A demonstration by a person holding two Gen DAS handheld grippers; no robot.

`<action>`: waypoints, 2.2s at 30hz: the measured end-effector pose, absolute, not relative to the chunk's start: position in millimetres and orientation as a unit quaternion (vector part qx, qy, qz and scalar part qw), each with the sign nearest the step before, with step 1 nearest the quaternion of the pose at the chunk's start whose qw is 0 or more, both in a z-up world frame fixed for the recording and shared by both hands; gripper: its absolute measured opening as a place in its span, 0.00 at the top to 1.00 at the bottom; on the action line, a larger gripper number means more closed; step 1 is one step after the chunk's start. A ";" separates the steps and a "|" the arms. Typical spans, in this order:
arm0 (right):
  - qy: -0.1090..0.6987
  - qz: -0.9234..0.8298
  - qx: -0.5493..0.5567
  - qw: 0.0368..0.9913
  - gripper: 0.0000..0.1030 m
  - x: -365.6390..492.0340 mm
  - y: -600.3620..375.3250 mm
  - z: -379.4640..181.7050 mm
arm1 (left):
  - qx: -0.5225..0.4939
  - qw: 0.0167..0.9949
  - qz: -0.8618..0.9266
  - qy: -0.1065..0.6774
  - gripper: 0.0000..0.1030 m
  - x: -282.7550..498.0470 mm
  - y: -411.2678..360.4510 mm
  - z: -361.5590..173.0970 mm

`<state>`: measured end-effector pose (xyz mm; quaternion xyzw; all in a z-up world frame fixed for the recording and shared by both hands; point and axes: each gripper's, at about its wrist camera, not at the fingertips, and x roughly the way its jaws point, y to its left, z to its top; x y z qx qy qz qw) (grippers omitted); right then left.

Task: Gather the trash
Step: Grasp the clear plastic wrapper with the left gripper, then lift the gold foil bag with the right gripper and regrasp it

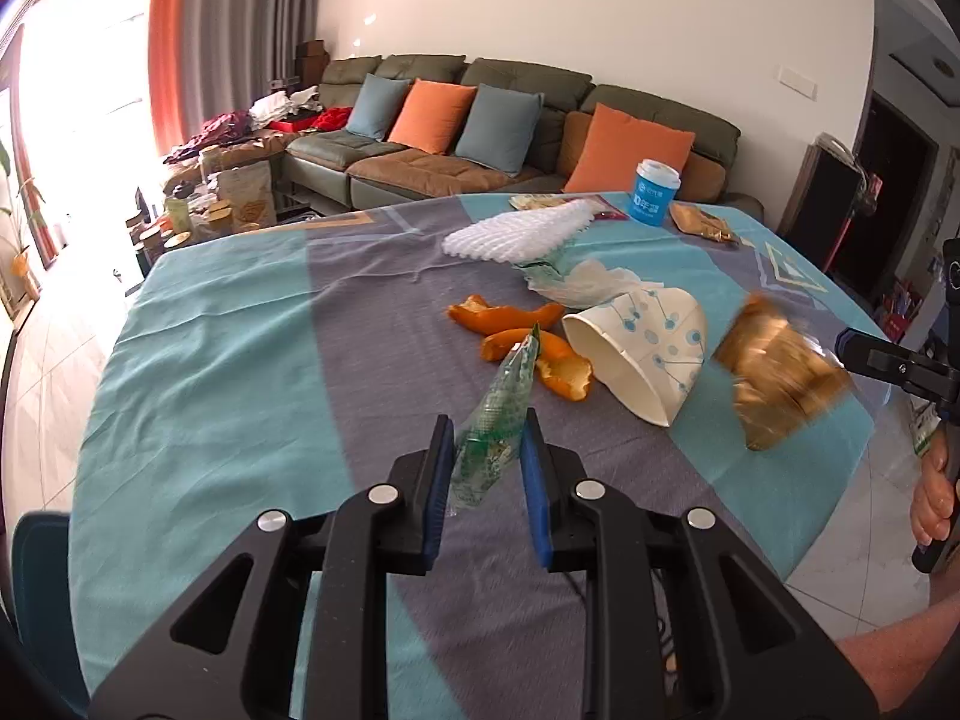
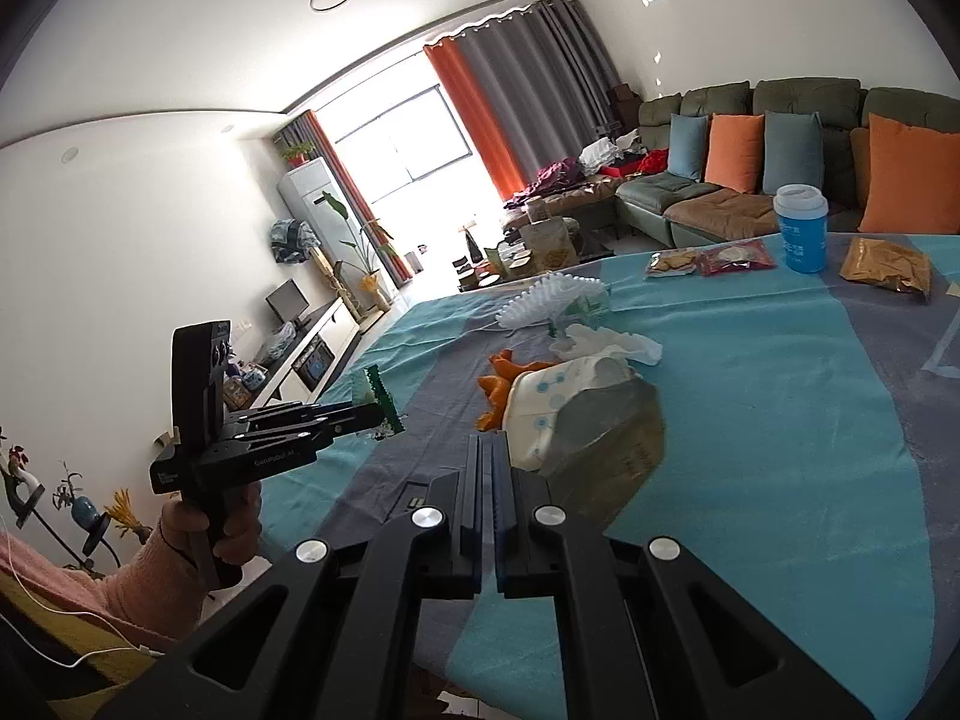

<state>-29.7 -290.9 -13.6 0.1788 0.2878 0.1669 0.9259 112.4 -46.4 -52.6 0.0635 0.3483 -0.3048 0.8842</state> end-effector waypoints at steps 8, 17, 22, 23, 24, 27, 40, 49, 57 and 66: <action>0.289 0.136 0.148 0.936 0.94 -22.0 -276.9 -10.2 | 0.046 0.893 -0.286 0.345 0.78 100.3 -13.9 -47.3; 0.330 0.068 0.105 0.936 0.43 -12.6 -267.4 -37.2 | 0.038 0.891 -0.286 0.351 0.78 98.5 -7.9 -50.3; 0.343 0.053 0.096 0.933 0.42 -9.7 -259.3 -48.9 | 0.036 0.889 -0.286 0.354 0.78 98.4 -7.8 -54.1; 0.341 0.048 0.080 0.936 0.40 -10.4 -253.2 -49.1 | 0.035 0.889 -0.287 0.356 0.78 99.1 -7.7 -54.5; 0.340 0.045 0.071 0.937 0.38 -10.1 -249.5 -49.1 | 0.034 0.888 -0.286 0.357 0.78 99.9 -7.9 -55.2; 0.343 0.017 0.051 0.938 0.38 -6.7 -245.5 -54.5 | 0.032 0.887 -0.287 0.360 0.78 101.0 -9.4 -56.8; 0.331 -0.016 0.083 0.940 0.98 -8.3 -277.0 -57.0 | 0.031 0.884 -0.289 0.366 0.78 104.0 -12.2 -62.2; 0.281 0.011 0.154 0.947 0.99 -18.7 -308.7 -32.3 | 0.029 0.886 -0.283 0.366 0.78 105.7 -8.7 -62.1; 0.239 0.067 0.190 0.950 1.00 -24.0 -307.5 -4.4 | 0.021 0.895 -0.272 0.354 0.78 103.3 6.0 -53.6; 0.306 -0.038 0.185 0.933 0.54 -11.9 -323.2 -36.7 | 0.011 0.897 -0.263 0.357 0.78 97.2 25.0 -54.4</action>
